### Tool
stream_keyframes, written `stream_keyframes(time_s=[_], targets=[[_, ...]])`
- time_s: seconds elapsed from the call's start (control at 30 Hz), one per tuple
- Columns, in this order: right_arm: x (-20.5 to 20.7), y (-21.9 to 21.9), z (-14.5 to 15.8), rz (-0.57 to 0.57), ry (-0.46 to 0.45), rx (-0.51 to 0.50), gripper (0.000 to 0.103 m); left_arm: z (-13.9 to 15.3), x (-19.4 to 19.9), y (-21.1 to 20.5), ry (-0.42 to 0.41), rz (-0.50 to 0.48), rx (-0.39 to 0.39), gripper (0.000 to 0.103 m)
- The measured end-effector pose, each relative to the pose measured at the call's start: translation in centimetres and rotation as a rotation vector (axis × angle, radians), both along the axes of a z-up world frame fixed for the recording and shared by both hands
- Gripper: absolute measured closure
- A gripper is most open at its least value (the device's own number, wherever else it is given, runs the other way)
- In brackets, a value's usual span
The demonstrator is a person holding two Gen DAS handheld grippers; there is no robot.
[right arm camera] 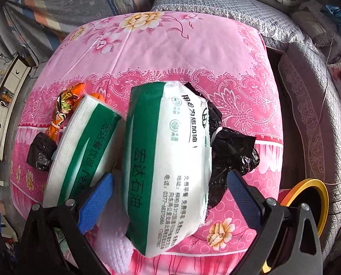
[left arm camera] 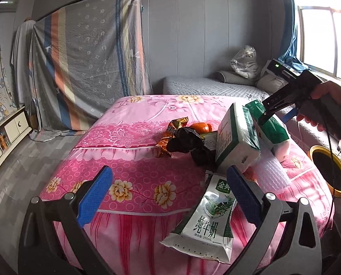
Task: Collect trash
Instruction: 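Grasp the white-green tissue pack with the right gripper and lift it, then carry the tissue pack to the yellow bin with the right gripper while the left gripper grasps another tissue pack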
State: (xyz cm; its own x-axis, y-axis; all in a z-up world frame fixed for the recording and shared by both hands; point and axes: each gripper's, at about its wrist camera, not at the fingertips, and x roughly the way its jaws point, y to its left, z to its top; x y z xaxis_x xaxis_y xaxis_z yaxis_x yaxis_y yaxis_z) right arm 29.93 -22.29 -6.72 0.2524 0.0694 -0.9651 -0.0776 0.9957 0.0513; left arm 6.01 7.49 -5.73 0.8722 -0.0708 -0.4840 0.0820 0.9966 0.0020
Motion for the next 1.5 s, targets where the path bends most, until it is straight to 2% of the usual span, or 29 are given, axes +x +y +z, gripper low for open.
stream_keyframes(time_s=[0.07, 0.17, 0.2, 0.23, 0.33, 0.4, 0.47, 0.63, 0.77, 0.87, 1.0, 1.17, 1.3, 1.4, 1.43, 1.5], targets=[[0.8, 0.0, -0.9, -0.008, 0.019, -0.008, 0.008, 0.0, 0.6, -0.3, 0.013, -0.004, 0.017, 0.008], [1.2, -0.3, -2.1, -0.012, 0.047, 0.022, 0.023, -0.1, 1.9, -1.0, 0.063, -0.014, 0.047, 0.008], [1.2, -0.4, -2.5, -0.012, 0.052, 0.038, 0.031, -0.1, 2.5, -1.2, 0.088, -0.023, 0.051, 0.008], [1.2, -0.4, -2.8, -0.01, 0.056, 0.048, 0.046, 0.0, 2.9, -1.4, 0.105, -0.041, 0.049, 0.008], [0.6, -0.8, -2.5, 0.007, 0.027, 0.083, 0.072, 0.6, 3.9, -2.2, 0.113, -0.103, 0.029, 0.008], [-0.1, -1.6, -1.6, 0.009, 0.0, 0.155, 0.077, 1.0, 4.6, -2.7, 0.12, -0.173, -0.019, 0.008], [-1.2, -2.8, -0.5, 0.008, -0.027, 0.248, 0.078, 1.4, 5.5, -3.7, 0.139, -0.225, -0.031, 0.008], [-4.8, -5.9, 2.5, 0.026, -0.122, 0.417, 0.078, 1.7, 8.2, -8.0, 0.146, -0.309, 0.117, 0.008], [-8.0, -8.6, 4.1, 0.029, -0.179, 0.536, 0.078, 2.2, 11.7, -10.7, 0.202, -0.353, 0.16, 0.008], [-10.3, -10.2, 4.4, 0.029, -0.199, 0.603, 0.078, 2.1, 14.4, -13.1, 0.252, -0.396, 0.224, 0.008], [-12.6, -11.7, 4.5, 0.045, -0.219, 0.636, 0.078, 1.2, 17.8, -14.9, 0.386, -0.418, 0.22, 0.008], [-15.0, -12.0, 4.2, 0.062, -0.239, 0.668, 0.078, -0.1, 19.9, -17.0, 0.436, -0.361, 0.328, 0.008], [-16.0, -12.3, 3.5, 0.062, -0.239, 0.688, 0.078, -2.3, 22.0, -17.2, 0.53, -0.306, 0.36, 0.008], [-16.5, -12.5, 3.1, 0.055, -0.239, 0.694, 0.078, -3.4, 23.1, -16.3, 0.574, -0.278, 0.327, 0.008], [-16.6, -12.7, 2.9, 0.051, -0.236, 0.7, 0.078, -3.5, 23.3, -15.9, 0.576, -0.274, 0.307, 0.009], [-16.9, -12.9, 2.6, 0.045, -0.229, 0.717, 0.078, -3.7, 23.3, -15.5, 0.578, -0.28, 0.281, 0.024]])
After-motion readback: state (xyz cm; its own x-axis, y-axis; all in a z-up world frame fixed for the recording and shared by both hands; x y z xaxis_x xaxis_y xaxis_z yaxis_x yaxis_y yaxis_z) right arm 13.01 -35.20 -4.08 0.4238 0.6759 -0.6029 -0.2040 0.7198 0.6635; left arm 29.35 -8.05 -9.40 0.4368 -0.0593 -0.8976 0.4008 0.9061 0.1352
